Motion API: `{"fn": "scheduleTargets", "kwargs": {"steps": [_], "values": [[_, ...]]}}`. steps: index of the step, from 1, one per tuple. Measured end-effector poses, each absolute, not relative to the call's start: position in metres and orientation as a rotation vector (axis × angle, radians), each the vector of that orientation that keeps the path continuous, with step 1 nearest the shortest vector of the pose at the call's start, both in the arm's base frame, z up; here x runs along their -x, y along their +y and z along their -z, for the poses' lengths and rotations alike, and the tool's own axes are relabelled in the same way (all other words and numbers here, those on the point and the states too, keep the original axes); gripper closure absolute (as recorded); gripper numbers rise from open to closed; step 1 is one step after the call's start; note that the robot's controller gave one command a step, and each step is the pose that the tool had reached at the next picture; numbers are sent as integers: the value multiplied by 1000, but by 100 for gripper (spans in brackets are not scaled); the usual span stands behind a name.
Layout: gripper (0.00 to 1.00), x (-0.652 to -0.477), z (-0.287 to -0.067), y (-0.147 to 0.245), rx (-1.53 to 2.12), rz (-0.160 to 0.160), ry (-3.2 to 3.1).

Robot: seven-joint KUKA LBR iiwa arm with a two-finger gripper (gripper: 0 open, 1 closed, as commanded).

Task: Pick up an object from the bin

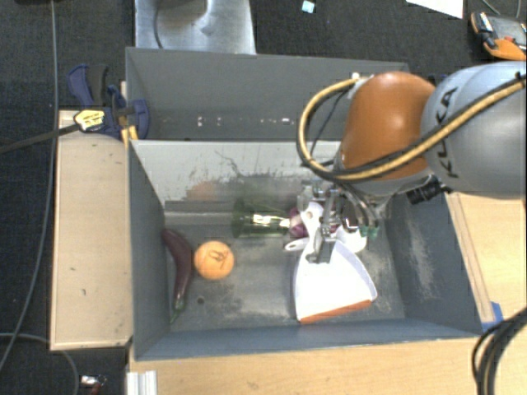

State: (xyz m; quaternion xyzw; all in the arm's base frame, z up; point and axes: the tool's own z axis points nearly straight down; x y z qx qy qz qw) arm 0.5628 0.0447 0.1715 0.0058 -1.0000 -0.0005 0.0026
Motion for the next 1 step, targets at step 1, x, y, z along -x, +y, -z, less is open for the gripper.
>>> {"fn": "scheduleTargets", "kwargs": {"steps": [1], "values": [[0,-564,-176,45,-15,2,-3144]]}}
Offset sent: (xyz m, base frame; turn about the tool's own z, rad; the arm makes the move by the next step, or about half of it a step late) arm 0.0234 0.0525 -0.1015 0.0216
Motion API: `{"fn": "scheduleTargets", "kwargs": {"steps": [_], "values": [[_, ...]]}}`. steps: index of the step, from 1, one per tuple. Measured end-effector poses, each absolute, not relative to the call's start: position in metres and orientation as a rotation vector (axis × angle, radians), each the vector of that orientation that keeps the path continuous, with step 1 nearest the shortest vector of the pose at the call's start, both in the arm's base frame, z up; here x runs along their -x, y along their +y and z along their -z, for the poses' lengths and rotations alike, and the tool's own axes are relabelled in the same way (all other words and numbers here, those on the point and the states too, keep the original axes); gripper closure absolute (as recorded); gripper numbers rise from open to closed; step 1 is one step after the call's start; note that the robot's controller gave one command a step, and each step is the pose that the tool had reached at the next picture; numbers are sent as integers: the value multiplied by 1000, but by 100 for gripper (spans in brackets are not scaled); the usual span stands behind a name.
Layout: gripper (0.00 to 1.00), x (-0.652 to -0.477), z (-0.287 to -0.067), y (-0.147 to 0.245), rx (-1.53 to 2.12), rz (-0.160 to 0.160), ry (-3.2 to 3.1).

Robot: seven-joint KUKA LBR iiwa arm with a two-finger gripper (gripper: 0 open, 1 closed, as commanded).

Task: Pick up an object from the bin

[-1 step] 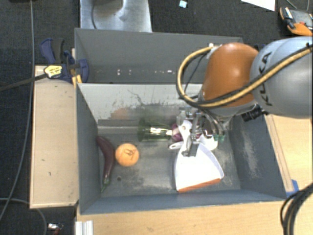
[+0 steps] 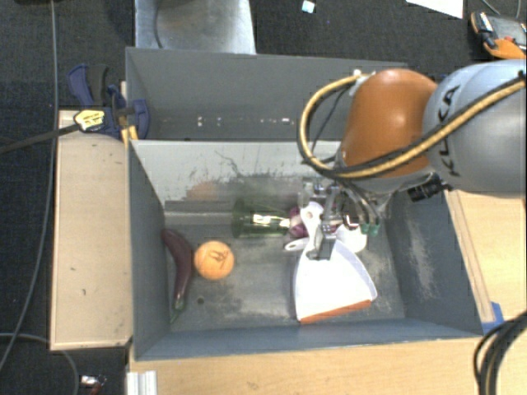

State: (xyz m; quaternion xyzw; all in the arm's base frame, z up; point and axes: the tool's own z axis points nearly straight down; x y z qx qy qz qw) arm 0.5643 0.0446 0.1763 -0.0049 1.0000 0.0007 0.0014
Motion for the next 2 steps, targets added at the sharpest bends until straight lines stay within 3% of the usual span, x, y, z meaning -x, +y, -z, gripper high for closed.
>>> {"fn": "scheduleTargets", "kwargs": {"steps": [1,2], "values": [[0,-586,-70,98,-13,-4,3142],[0,-590,-131,146,-620,-9,3062]]}}
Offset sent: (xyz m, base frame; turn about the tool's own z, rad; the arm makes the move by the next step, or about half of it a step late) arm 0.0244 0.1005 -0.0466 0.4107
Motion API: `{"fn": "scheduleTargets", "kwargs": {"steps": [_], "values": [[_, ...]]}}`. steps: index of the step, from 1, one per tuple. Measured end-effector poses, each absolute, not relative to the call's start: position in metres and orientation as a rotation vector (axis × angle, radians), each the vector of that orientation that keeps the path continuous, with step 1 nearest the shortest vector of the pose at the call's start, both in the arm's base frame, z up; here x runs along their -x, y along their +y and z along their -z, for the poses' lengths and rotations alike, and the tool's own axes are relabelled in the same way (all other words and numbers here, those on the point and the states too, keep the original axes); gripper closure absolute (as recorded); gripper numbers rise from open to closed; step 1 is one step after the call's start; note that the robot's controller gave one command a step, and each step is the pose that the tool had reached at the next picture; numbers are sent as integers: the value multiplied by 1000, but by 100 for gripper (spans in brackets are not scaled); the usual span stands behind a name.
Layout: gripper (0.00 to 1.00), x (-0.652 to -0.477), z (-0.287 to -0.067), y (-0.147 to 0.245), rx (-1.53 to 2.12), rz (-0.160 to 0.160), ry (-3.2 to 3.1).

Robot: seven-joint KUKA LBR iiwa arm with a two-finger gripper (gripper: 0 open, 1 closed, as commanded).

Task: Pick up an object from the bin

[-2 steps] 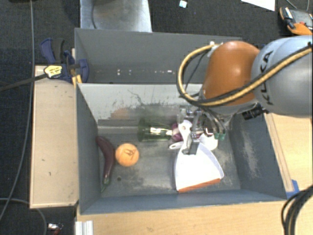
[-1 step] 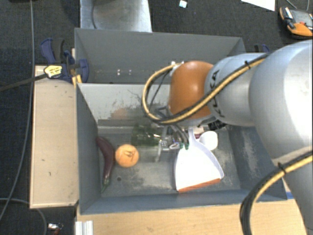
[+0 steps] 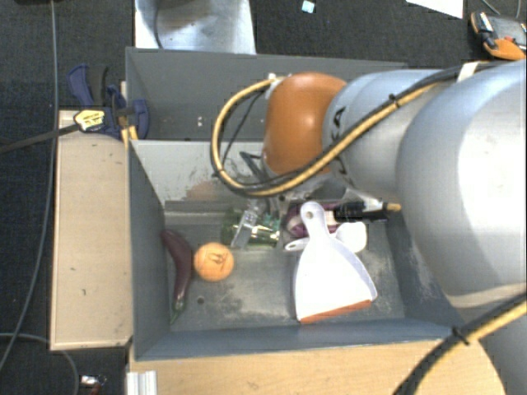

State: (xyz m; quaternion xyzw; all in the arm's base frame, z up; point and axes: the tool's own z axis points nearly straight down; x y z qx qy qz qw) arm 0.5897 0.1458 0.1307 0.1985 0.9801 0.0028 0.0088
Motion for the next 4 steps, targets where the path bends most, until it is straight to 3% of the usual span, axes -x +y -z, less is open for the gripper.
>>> {"fn": "scheduleTargets", "kwargs": {"steps": [1,2,3,4], "values": [[0,-586,-72,97,-55,-1,3141],[0,-587,-70,108,-883,-12,3002],[100,-587,-73,98,-61,-5,3137],[100,-587,-73,98,-62,-5,3137]]}}
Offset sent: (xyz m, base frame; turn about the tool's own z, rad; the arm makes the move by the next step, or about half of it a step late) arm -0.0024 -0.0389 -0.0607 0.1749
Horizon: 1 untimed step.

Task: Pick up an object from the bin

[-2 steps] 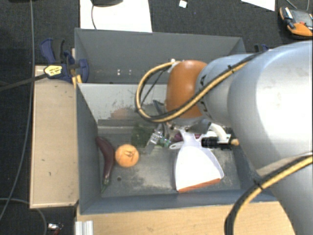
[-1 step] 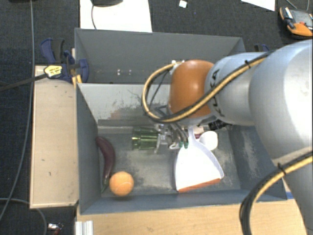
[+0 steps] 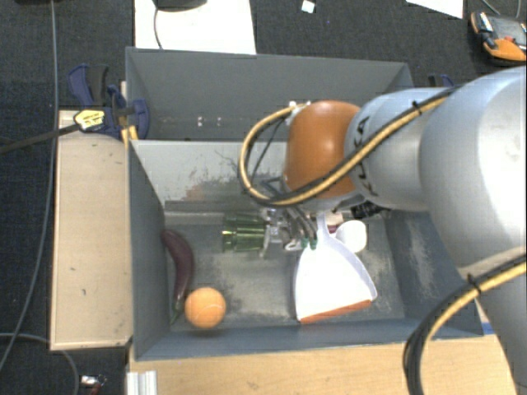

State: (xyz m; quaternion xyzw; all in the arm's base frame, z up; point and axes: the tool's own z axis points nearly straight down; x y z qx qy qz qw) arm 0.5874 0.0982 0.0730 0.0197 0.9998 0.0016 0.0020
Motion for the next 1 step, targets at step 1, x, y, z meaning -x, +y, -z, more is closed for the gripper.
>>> {"fn": "scheduleTargets", "kwargs": {"steps": [1], "values": [[100,-585,-106,98,-63,-4,3144]]}}
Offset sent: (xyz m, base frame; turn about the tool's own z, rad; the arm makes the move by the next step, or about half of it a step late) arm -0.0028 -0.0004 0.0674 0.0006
